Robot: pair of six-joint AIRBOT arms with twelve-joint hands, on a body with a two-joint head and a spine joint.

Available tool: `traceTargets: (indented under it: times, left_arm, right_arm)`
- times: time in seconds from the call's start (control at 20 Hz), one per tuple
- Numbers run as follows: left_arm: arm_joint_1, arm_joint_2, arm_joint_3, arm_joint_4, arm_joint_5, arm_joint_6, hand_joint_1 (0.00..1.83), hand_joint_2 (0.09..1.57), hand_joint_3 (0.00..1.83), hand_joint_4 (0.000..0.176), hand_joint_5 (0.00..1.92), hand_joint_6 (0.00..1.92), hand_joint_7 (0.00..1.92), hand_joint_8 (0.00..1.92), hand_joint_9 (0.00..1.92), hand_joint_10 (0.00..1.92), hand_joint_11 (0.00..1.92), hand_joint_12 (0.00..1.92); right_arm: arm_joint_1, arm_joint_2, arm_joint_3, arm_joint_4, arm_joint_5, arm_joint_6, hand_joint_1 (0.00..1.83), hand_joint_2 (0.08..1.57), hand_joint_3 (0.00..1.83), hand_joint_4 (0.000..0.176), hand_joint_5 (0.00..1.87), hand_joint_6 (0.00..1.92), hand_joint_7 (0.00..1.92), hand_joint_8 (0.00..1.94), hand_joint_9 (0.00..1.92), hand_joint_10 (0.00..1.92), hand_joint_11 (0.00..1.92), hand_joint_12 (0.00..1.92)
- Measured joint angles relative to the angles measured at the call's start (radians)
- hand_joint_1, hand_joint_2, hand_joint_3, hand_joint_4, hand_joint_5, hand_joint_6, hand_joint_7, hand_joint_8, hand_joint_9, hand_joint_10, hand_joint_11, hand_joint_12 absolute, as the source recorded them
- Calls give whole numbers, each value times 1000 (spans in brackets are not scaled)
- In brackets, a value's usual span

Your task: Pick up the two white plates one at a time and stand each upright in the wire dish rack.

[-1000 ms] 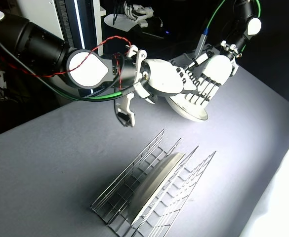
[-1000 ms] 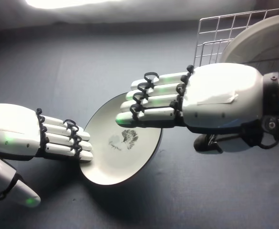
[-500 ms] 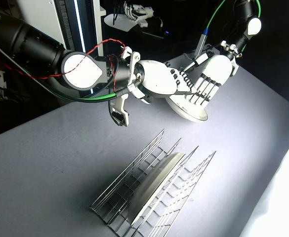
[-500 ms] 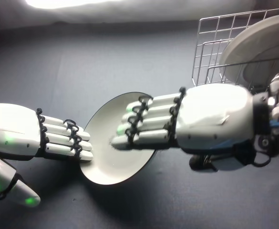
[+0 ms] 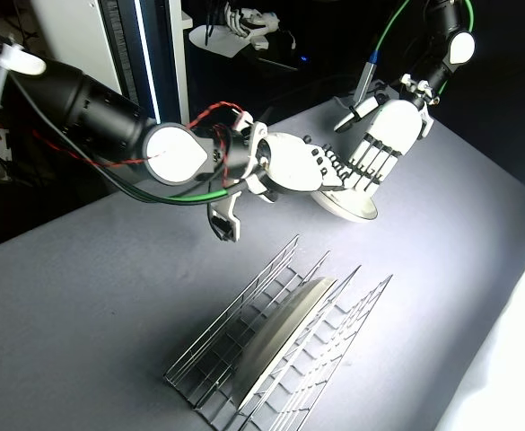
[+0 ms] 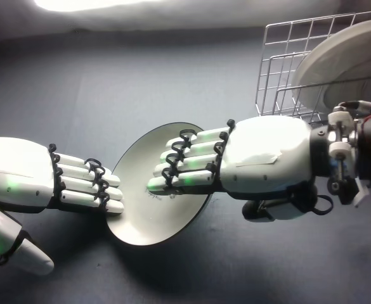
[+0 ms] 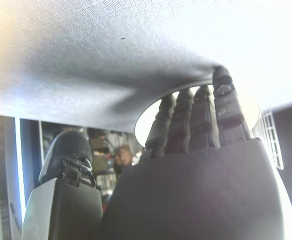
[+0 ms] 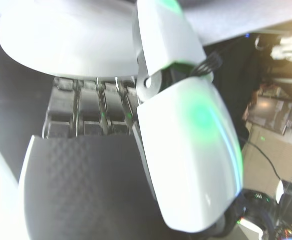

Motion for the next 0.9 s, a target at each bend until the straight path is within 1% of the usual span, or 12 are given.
traceTargets:
  times: [0.2, 0.3, 0.4, 0.5, 0.65, 0.75, 0.85, 0.9]
  left_arm:
    - [0, -2, 0, 0, 0, 0, 0, 1231, 3, 0, 33, 0, 15, 0, 0, 0, 0, 0]
    - [0, -2, 0, 0, 0, 0, 0, 1229, 1, 0, 63, 12, 44, 11, 16, 6, 11, 5]
    - [-1, -2, 0, 0, 0, 0, 0, 1234, 4, 0, 34, 1, 7, 0, 0, 0, 0, 0]
    - [-1, -2, 0, 0, 0, 0, 0, 1227, 0, 0, 40, 4, 23, 8, 1, 0, 0, 0]
    - [-1, -3, 0, 0, 0, 0, 0, 1221, 0, 0, 24, 0, 8, 0, 0, 0, 0, 0]
    - [-3, -3, 0, 0, 0, 0, 0, 1224, 0, 0, 43, 7, 30, 8, 8, 3, 7, 4]
    - [-3, -3, 0, 0, 0, 0, 0, 1237, 5, 0, 17, 0, 4, 0, 0, 0, 0, 0]
    - [-3, -3, 0, 0, 0, 0, 0, 1237, 5, 0, 5, 0, 0, 0, 0, 0, 0, 0]
  right_arm:
    - [0, -49, 48, -2, -3, 0, 1409, 1083, 2, 0, 0, 0, 0, 0, 0, 0, 13, 20]
    - [0, -73, 71, -2, -5, 0, 1400, 1075, 0, 0, 0, 0, 0, 0, 0, 0, 26, 34]
    - [0, -96, 91, -2, -11, 0, 1404, 1062, 0, 0, 0, 0, 0, 0, 0, 0, 0, 187]
    - [0, -120, 114, -2, -13, 0, 1408, 1076, 3, 0, 0, 0, 0, 0, 0, 0, 0, 102]
    - [0, -139, 140, -2, -15, 0, 1389, 1079, 0, 0, 0, 0, 0, 0, 0, 0, 0, 224]
    - [0, -143, 150, -4, -17, -1, 1377, 1082, 1, 0, 0, 0, 0, 0, 0, 0, 0, 259]
    - [0, -150, 158, -8, -16, -3, 1381, 1090, 2, 0, 0, 0, 0, 0, 0, 0, 0, 288]
    - [0, -153, 158, -8, -17, -3, 1358, 1092, 2, 0, 0, 0, 0, 0, 0, 0, 0, 354]
